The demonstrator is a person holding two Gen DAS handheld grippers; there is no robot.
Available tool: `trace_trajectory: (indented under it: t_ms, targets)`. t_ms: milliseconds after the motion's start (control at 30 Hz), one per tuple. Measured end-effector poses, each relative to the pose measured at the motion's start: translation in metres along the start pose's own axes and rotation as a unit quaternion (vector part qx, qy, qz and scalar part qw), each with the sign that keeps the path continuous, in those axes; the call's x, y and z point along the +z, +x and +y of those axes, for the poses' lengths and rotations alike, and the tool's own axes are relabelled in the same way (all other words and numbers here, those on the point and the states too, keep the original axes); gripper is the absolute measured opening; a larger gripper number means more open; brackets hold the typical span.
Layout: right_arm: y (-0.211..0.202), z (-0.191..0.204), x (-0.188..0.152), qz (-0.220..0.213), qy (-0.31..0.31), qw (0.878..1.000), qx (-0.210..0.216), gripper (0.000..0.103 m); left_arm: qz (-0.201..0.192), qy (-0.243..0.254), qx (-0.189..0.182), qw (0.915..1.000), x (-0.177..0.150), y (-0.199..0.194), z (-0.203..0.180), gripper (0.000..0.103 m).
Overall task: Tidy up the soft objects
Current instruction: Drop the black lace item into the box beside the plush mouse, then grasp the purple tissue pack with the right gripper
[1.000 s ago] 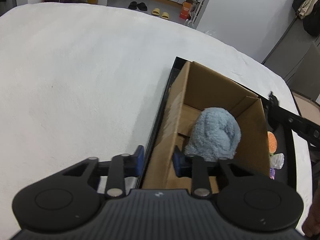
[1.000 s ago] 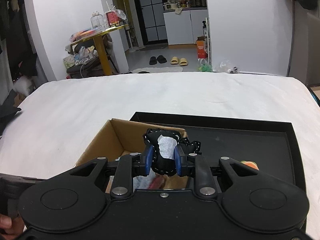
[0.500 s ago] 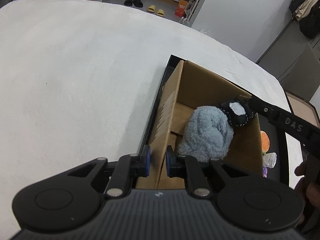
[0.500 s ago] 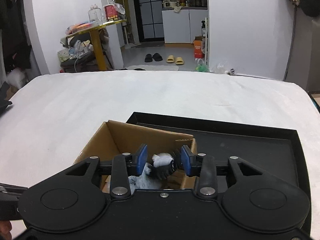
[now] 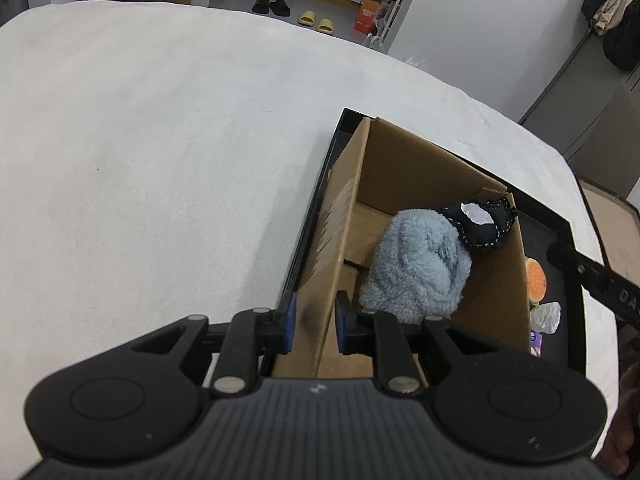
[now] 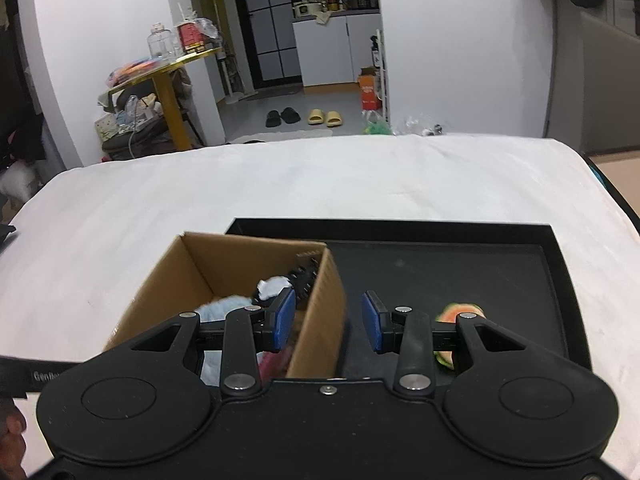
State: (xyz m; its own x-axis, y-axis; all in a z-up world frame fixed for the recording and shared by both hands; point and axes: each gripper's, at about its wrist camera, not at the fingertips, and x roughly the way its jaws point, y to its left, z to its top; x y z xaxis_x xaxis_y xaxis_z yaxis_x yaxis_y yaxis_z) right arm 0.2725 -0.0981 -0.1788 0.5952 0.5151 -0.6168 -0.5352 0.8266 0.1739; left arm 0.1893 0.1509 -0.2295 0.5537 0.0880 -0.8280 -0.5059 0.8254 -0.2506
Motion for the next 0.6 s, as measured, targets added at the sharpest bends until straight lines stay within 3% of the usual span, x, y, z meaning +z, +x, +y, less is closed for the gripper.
trace_trajectory:
  t_ms: [133,300,467,600]
  targets:
    - [-0.004,-0.012,-0.009,0.007,0.01,1.0,-0.006,0.038,0.0,0.005,0.01,0.9999,0.0,-0.001,-0.002,0.026]
    - [-0.009,-0.033,-0.018,0.018,0.024,0.999,-0.015,0.038,-0.003,0.008,0.027,0.9996,0.001,-0.003,-0.006,0.048]
    - [-0.011,-0.052,-0.031,0.035,0.044,0.998,-0.028,0.038,-0.007,0.014,0.039,0.9991,-0.001,-0.006,-0.012,0.06]
    - [-0.008,-0.06,-0.046,0.053,0.055,0.997,-0.033,0.052,-0.01,0.018,0.053,0.9984,-0.002,-0.007,-0.015,0.067]
